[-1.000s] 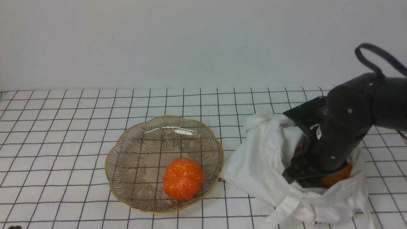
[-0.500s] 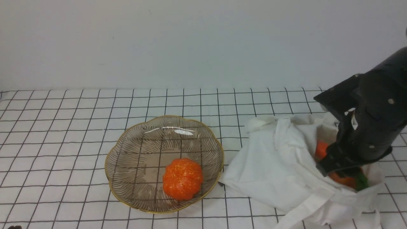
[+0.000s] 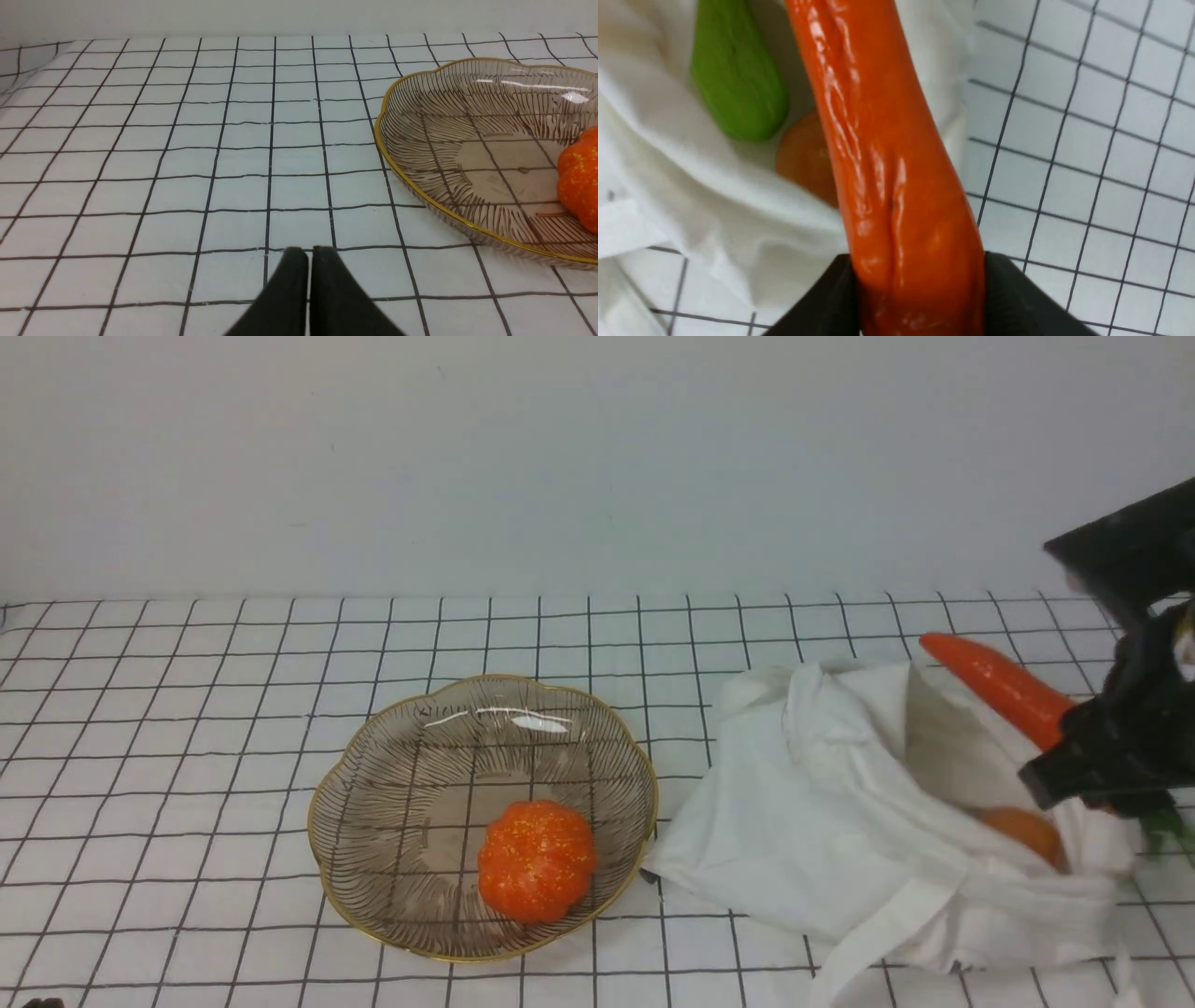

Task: Take vegetables from bag on white checkered tablecloth place on plate.
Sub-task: 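Take the carrot out of the cloth bag and place it on the plate with the right gripper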

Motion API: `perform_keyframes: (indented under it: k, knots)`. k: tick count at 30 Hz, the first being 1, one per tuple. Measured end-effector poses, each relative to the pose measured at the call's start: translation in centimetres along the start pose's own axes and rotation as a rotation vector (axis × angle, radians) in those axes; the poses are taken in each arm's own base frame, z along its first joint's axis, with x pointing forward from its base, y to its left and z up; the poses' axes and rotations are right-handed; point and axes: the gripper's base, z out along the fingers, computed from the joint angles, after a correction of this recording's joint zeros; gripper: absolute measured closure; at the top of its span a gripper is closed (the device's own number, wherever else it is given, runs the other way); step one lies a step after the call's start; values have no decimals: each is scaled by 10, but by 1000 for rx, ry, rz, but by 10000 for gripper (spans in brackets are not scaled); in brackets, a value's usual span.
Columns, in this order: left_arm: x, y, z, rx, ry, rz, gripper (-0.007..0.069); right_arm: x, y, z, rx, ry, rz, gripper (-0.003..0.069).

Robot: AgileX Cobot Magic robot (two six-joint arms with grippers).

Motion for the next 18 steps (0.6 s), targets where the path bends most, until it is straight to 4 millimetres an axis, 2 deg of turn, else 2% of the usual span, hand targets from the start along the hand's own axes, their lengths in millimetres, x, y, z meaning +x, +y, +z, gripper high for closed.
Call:
perform_keyframes:
  k: [5,10,13,14,16,18]
  knots:
    - [0,0,0,0,0,5,632,14,-5,-30,-65,-84,58,351]
    - [0,0,0,0,0,5,632,18,8,-42,-236,-113,106,351]
    - [0,0,0,0,0,5,632,6,28,-40,-384,-170,75,351]
    - [0,0,0,0,0,5,632,-2,43,-37,-458,-195,50,351]
    - [0,0,0,0,0,5,632,-7,53,-36,-498,-205,31,351]
    - [0,0,0,0,0,5,632,-24,83,-25,-570,-202,-27,351]
